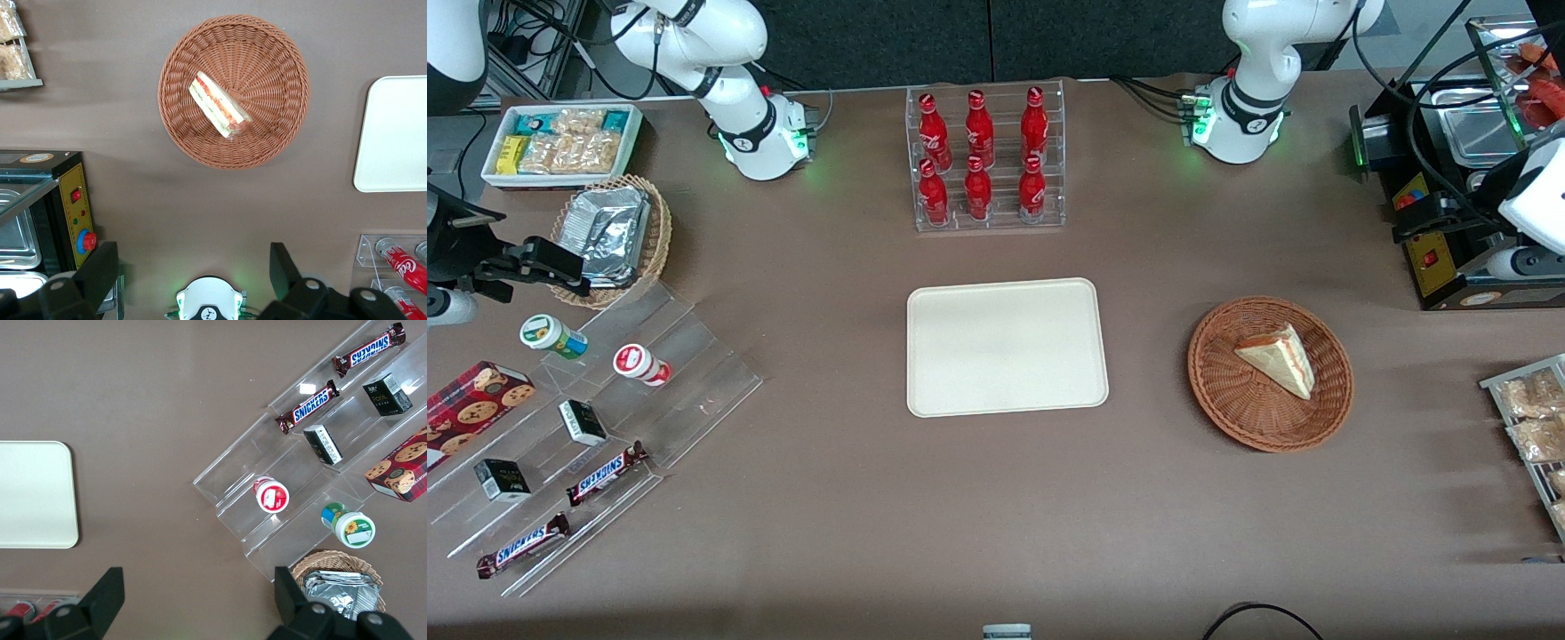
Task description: Place sandwich from basket to tray
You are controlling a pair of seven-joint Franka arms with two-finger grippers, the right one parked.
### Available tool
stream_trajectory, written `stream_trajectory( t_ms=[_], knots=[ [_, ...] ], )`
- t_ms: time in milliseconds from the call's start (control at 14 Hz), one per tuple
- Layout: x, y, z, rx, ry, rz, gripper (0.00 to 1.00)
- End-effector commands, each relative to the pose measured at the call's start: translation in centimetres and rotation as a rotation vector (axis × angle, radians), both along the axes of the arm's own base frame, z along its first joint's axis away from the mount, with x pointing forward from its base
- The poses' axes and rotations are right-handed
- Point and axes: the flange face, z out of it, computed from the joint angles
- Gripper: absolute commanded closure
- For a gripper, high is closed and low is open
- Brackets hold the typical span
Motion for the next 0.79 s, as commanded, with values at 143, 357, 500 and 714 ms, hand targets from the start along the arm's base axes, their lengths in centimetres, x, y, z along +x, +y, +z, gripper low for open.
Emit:
stream_trajectory(
  t_ms=[143, 357, 500, 714],
  knots=[
    [0.1, 0.3, 0.7, 0.01, -0.018, 0.014, 0.0],
    [0.6, 0.1, -0.2, 0.019, -0.015, 0.01, 0.0],
    [1.9, 0.1, -2.3, 0.037, -0.016, 0.044, 0.0],
    [3.1, 0.1, -6.2, 0.058, -0.031, 0.173, 0.0]
  ],
)
